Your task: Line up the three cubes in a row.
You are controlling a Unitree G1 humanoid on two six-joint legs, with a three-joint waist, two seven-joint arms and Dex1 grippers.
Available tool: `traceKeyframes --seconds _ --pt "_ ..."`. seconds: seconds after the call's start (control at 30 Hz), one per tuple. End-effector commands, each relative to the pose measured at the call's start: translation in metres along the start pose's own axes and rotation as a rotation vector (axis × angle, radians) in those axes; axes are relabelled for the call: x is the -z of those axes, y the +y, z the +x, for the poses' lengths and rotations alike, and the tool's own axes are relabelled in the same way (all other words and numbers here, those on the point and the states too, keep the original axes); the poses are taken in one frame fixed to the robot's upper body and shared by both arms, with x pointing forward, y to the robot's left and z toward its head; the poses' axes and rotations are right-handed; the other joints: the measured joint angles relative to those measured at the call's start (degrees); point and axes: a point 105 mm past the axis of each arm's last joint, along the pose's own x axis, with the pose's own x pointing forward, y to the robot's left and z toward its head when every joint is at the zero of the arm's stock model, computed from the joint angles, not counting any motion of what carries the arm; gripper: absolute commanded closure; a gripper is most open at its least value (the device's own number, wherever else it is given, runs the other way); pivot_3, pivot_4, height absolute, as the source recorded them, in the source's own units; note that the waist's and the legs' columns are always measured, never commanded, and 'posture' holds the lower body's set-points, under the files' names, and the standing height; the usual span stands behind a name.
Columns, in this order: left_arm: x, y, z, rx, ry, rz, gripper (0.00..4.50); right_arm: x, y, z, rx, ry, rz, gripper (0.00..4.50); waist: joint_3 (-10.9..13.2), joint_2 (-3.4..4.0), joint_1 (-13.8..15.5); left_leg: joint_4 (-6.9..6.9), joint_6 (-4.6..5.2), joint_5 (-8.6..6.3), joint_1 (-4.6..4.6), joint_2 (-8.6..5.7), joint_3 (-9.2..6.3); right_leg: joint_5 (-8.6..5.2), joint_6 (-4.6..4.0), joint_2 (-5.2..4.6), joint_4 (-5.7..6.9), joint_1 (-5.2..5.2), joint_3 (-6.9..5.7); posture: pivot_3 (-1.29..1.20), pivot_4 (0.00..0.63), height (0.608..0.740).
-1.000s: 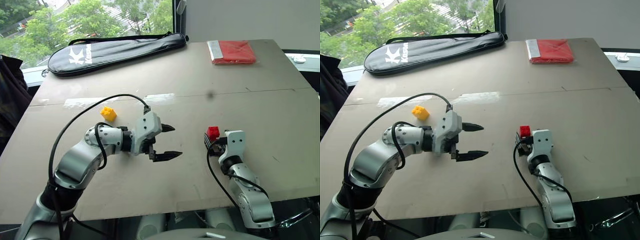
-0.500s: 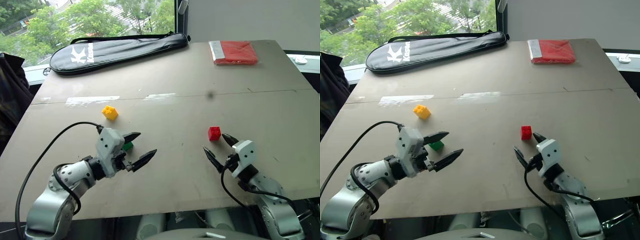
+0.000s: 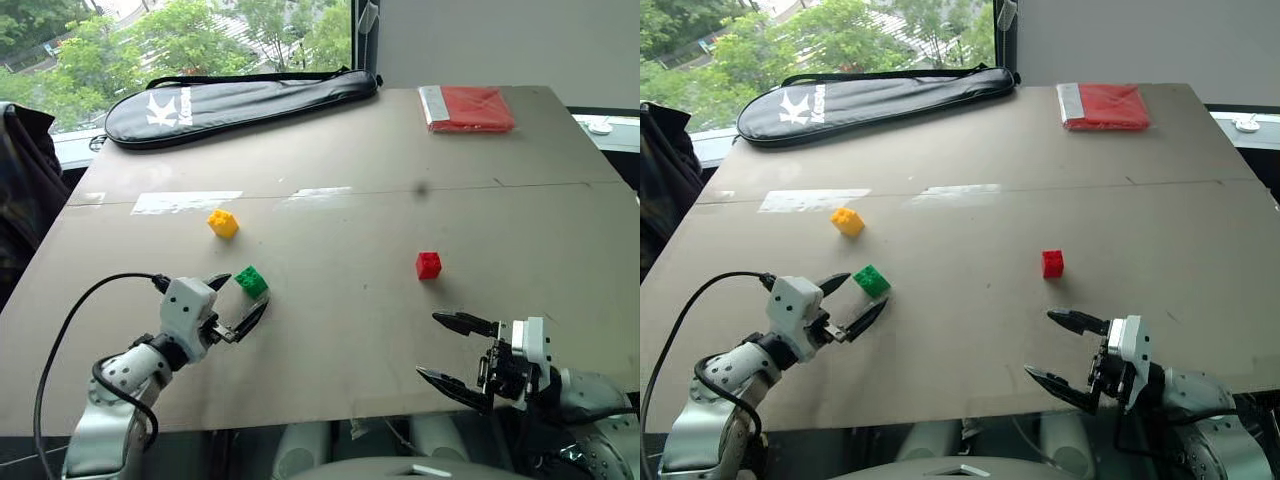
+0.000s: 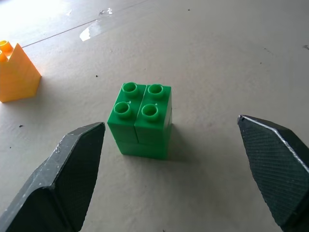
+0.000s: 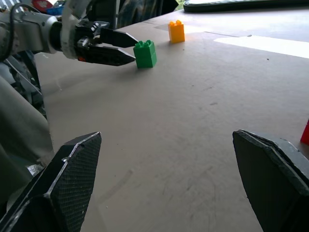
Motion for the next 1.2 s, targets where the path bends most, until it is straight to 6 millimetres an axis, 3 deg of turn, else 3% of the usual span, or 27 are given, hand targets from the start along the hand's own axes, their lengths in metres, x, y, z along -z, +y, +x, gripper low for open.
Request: traceKeyframes --seconds 0.03,0.33,0.43,0.6,0.73,0.93,1.03,1.2 --pt "0.013 0.003 0.010 0.112 0.028 0.067 0.00 -0.012 0.007 0.005 -0.056 -0.044 -0.040 0.05 0.0 -0.01 0.2 0.00 0.00 0.00 -0.04 0.00 -0.02 0.00 0.00 0.00 0.00 -0.01 -0.03 0.00 0.150 0.701" --pt "0.034 0.009 0.039 0.310 0.061 0.079 0.00 -0.023 0.001 0.011 -0.048 -0.073 -0.079 0.05 -0.3 0.31 1.3 0.03 -0.01 0.01 0.11 -0.05 -0.03 0.06 -0.06 -0.09 0.00 0.12 -0.06 0.00 0.150 0.701" --pt "0.036 0.005 0.041 0.366 0.067 0.080 0.82 -0.025 0.001 0.011 -0.047 -0.072 -0.088 0.00 -0.6 0.61 1.2 0.04 0.00 0.01 0.14 -0.06 -0.02 0.06 -0.06 -0.08 0.02 0.15 -0.05 0.00 0.150 0.701" --pt "0.039 0.003 0.040 0.425 0.078 0.084 3.18 -0.027 0.002 0.012 -0.043 -0.070 -0.099 0.00 -0.7 0.82 1.1 0.04 0.00 0.01 0.17 -0.06 -0.04 0.06 -0.06 -0.06 0.06 0.15 -0.06 0.00 0.150 0.701" --pt "0.039 0.002 0.039 0.449 0.079 0.075 3.16 -0.028 0.002 0.012 -0.037 -0.070 -0.102 0.00 -0.8 0.89 1.0 0.04 0.00 0.01 0.19 -0.04 -0.04 0.06 -0.06 -0.04 0.08 0.15 -0.05 0.00 0.150 0.701" --pt "0.014 -0.020 0.055 0.575 0.034 0.127 3.16 -0.029 -0.004 0.005 -0.006 -0.062 -0.107 0.00 -0.8 0.86 1.3 0.04 0.00 0.01 0.12 -0.06 -0.04 0.06 -0.05 -0.06 0.05 0.13 -0.05 0.00 0.150 0.701" --pt "0.000 -0.039 0.074 0.661 0.027 0.172 3.16 -0.026 -0.011 -0.003 0.036 -0.054 -0.096 0.00 -0.7 0.79 1.5 0.05 0.00 0.01 0.06 -0.10 -0.04 0.06 -0.04 -0.09 -0.01 0.14 -0.05 0.00 0.150 0.701" --pt "-0.043 -0.088 0.130 0.879 -0.021 0.247 3.16 -0.016 -0.019 -0.017 0.094 -0.027 -0.097 0.00 -0.5 0.47 2.3 0.20 0.01 0.02 -0.09 -0.26 -0.04 0.16 0.14 -0.04 -0.03 0.14 -0.09 0.00 0.150 0.701"
